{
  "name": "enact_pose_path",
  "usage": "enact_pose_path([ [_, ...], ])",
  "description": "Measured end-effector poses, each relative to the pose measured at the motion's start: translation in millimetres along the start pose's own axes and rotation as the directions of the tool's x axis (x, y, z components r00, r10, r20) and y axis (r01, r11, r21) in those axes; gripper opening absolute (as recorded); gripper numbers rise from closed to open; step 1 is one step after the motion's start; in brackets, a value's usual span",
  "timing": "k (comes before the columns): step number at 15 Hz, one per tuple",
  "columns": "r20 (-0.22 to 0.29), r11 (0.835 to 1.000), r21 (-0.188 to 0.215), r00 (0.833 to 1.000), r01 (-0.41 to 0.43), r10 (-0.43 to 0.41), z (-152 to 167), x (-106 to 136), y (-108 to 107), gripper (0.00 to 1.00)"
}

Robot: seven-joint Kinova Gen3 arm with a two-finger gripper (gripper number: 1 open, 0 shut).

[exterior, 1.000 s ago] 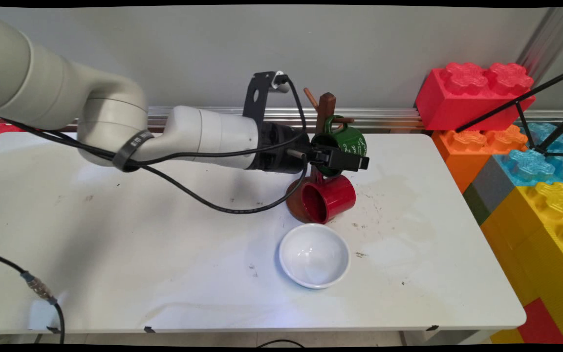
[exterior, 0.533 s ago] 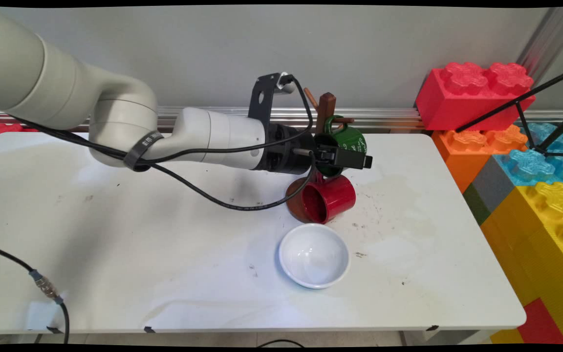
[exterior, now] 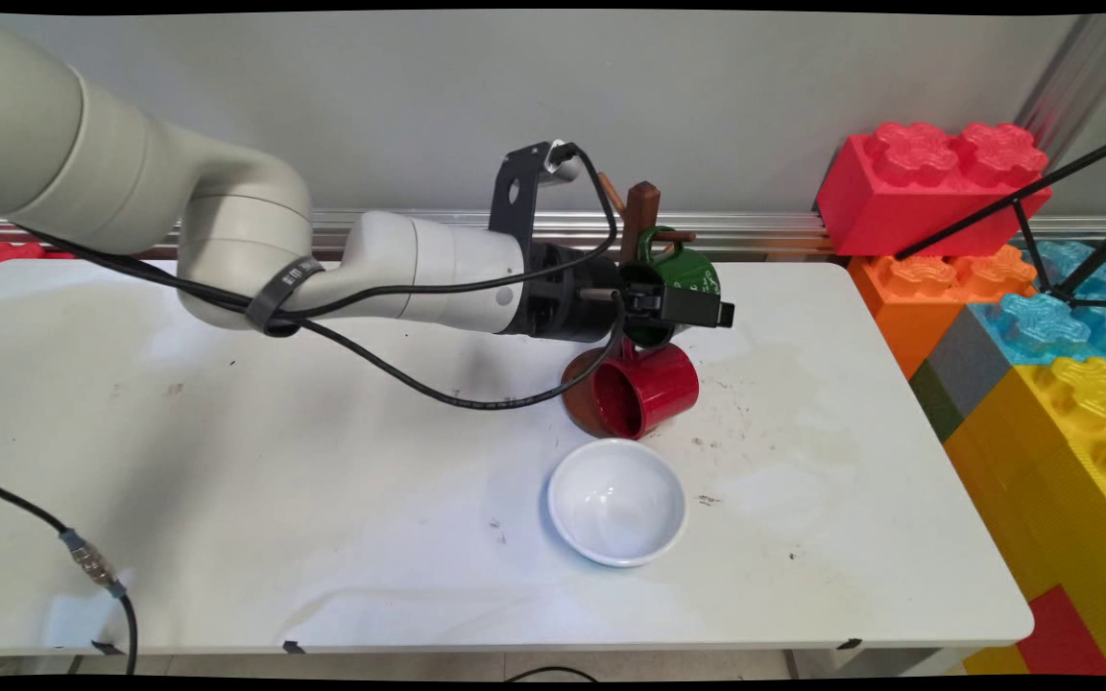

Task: Pick up the green mug from the rack

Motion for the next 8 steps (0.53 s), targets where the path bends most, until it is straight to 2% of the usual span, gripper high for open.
enact_pose_path([
  [2,-0.002,1.000,0.002,1.000,0.007,-0.007,-0.2,0.5,0.0,1.00],
  [3,-0.004,1.000,0.003,1.000,0.010,-0.010,-0.4,0.8,-0.1,0.00],
  [8,-0.007,1.000,0.011,1.000,0.020,-0.020,-0.1,1.6,-1.7,0.00],
])
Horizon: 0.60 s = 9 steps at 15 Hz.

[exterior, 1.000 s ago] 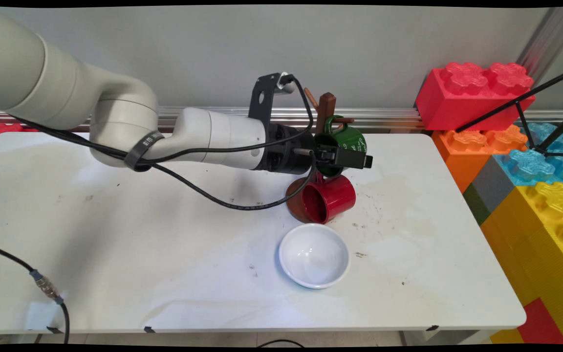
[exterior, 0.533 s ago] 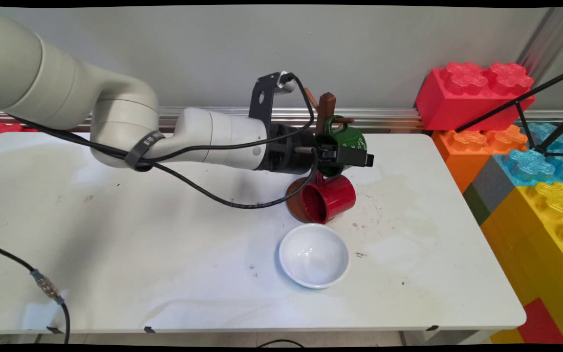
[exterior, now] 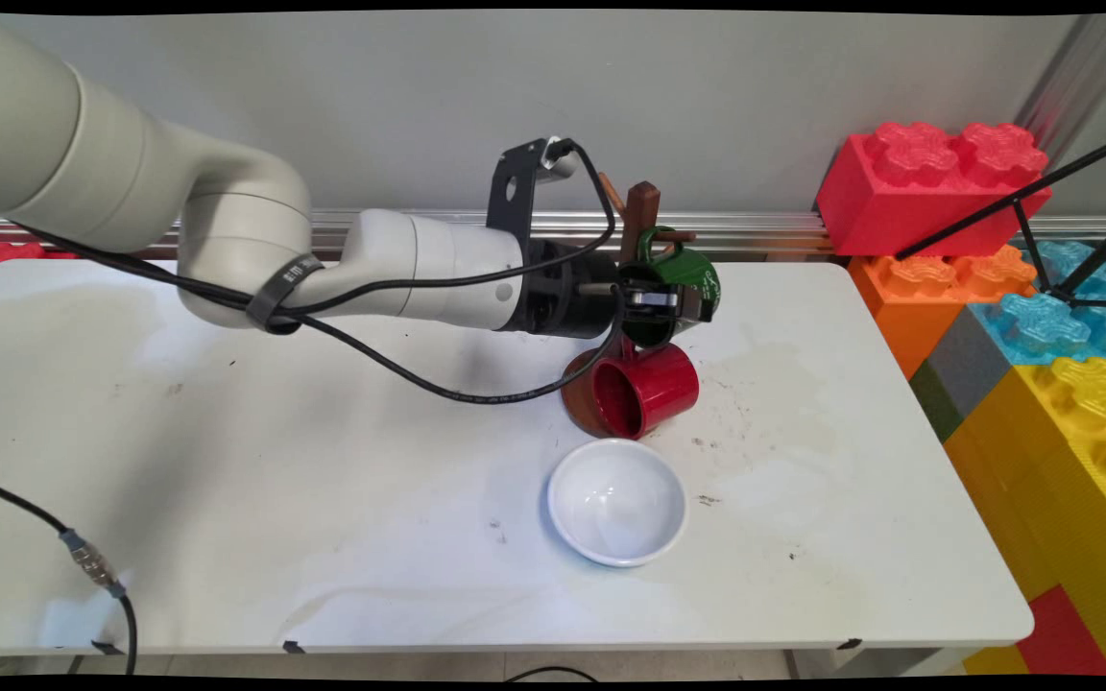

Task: Pick up the green mug from the rack, then place the picked object on the table

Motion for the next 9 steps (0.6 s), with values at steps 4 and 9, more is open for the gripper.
enact_pose_path([
  [4,0.000,1.000,0.008,1.000,0.004,-0.004,-0.1,-0.1,-2.0,0.00],
  [9,0.001,1.000,0.014,1.000,0.008,-0.008,-1.7,-1.3,-3.3,0.00],
])
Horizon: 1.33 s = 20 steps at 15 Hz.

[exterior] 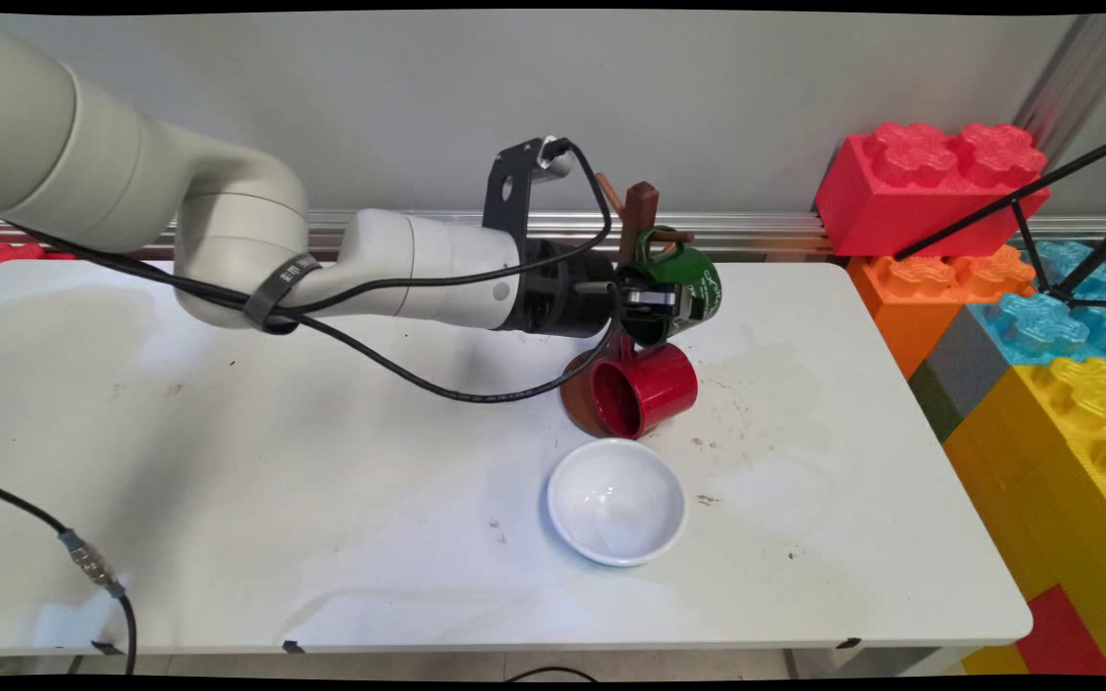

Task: Place the picked object on the table

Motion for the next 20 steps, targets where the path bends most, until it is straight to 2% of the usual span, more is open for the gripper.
enact_pose_path([
  [13,-0.024,0.999,-0.035,1.000,-0.016,0.015,-13,3,6,0.00],
  [20,-0.041,0.996,-0.073,0.998,-0.044,0.041,-28,6,11,0.00],
])
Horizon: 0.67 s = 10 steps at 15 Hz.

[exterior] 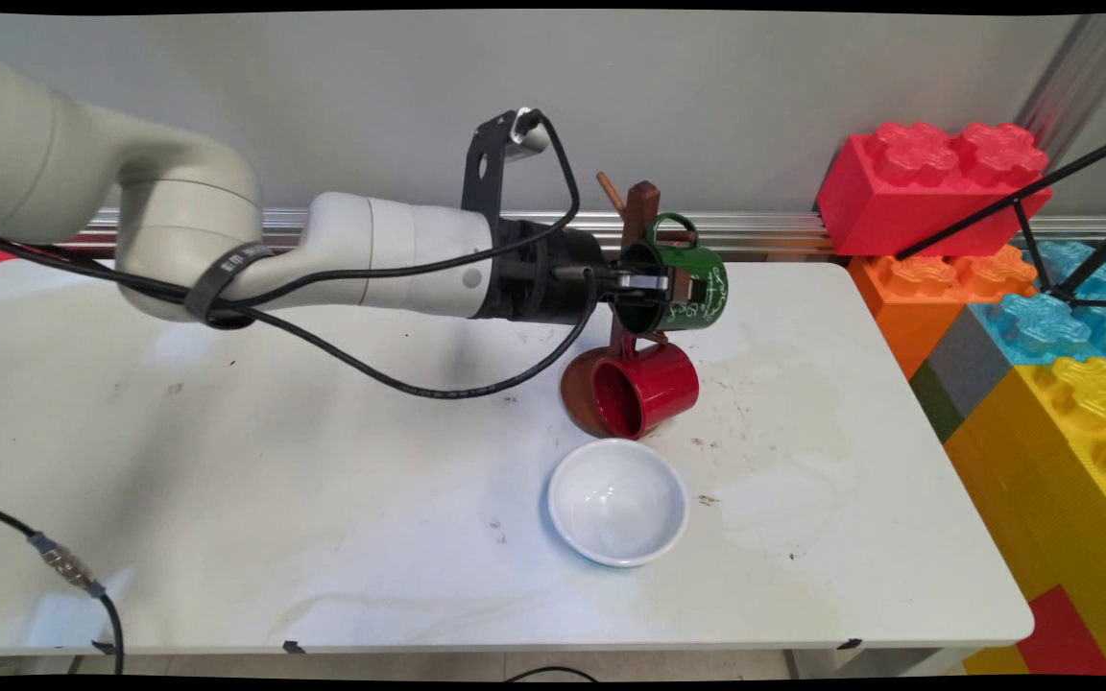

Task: Place the picked object on the table

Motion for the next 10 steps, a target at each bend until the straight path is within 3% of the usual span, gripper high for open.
enact_pose_path([
  [10,0.010,0.997,-0.078,1.000,-0.013,0.014,-17,1,22,0.00],
])
